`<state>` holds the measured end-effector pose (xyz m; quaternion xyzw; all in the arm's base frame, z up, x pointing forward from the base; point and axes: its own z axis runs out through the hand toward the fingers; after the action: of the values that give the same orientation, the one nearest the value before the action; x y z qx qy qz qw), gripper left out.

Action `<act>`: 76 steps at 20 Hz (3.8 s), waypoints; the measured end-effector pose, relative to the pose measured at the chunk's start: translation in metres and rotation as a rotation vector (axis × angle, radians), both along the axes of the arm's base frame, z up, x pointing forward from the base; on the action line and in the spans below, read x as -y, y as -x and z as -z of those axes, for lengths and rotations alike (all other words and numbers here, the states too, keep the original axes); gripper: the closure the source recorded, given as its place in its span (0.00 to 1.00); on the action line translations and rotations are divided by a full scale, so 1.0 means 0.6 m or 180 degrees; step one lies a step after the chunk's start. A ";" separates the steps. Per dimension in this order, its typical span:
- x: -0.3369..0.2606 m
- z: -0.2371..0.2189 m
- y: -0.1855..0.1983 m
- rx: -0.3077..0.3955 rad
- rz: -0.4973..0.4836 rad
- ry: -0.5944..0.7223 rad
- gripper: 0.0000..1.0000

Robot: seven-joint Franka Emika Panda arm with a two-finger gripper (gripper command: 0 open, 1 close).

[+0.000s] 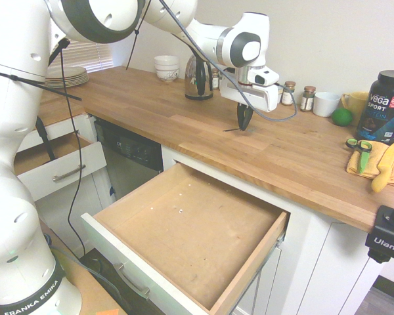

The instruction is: Put fork in the drawer

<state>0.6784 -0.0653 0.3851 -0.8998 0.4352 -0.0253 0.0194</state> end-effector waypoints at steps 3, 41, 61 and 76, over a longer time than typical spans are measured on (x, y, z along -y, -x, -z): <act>0.001 -0.016 0.026 0.0042 -0.0013 -0.0005 1.00; 0.024 0.250 0.488 -0.0066 -0.0200 -0.0010 1.00; -0.004 0.408 0.432 -0.0284 -0.0326 0.0044 0.00; -0.012 0.417 0.412 -0.0283 -0.0312 0.0039 0.00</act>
<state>0.4315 -0.0583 0.1351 -0.9204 0.3908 0.0130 -0.0044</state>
